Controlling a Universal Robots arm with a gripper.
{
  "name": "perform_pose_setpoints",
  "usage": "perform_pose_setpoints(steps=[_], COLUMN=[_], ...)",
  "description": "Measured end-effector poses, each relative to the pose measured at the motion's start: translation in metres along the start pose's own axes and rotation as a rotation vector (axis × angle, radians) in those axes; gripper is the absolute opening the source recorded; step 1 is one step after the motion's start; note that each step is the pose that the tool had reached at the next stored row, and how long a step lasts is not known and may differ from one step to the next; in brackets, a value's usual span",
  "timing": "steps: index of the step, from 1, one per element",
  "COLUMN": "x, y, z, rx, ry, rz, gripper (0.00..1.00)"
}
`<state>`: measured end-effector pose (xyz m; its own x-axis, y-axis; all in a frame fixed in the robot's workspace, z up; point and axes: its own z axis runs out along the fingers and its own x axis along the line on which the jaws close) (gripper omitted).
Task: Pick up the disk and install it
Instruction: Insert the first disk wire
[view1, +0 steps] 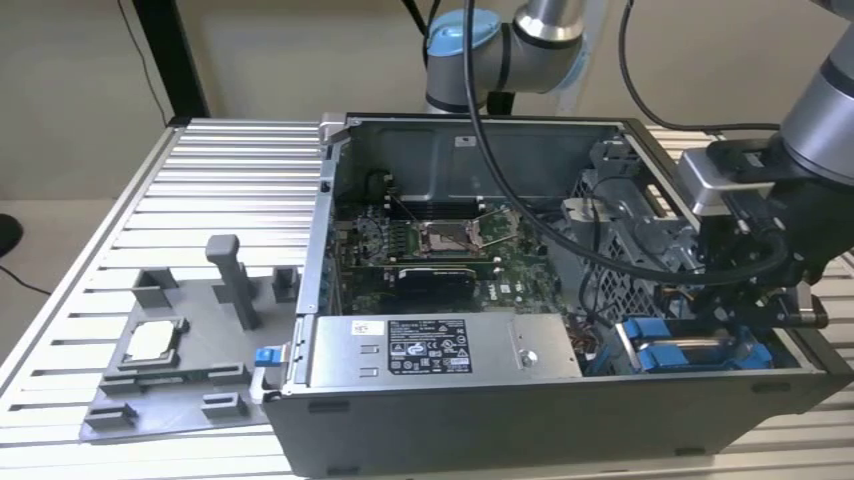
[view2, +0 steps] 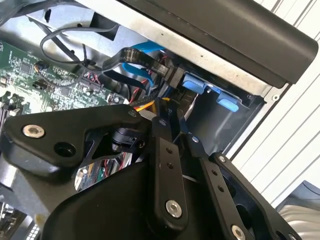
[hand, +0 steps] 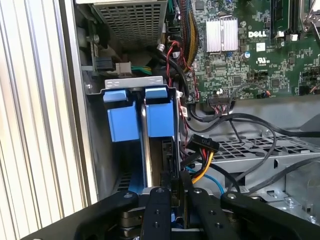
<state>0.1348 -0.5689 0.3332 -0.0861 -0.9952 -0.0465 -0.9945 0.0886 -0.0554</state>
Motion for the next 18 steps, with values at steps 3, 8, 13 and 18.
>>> perform_pose_setpoints(steps=[3,8,13,18], x=[-0.0007,-0.0021,-0.0022,-0.0022], y=[-0.0011,-0.0019,-0.0018,-0.0019], z=[0.0004,0.0039,0.0071,0.0070], rx=[-0.0003,-0.0093,-0.0105,-0.0104], ry=[0.0004,0.0051,0.0059,0.0062], rz=[0.000,-0.001,-0.001,-0.001], gripper=[0.00,0.00,0.00,0.00])
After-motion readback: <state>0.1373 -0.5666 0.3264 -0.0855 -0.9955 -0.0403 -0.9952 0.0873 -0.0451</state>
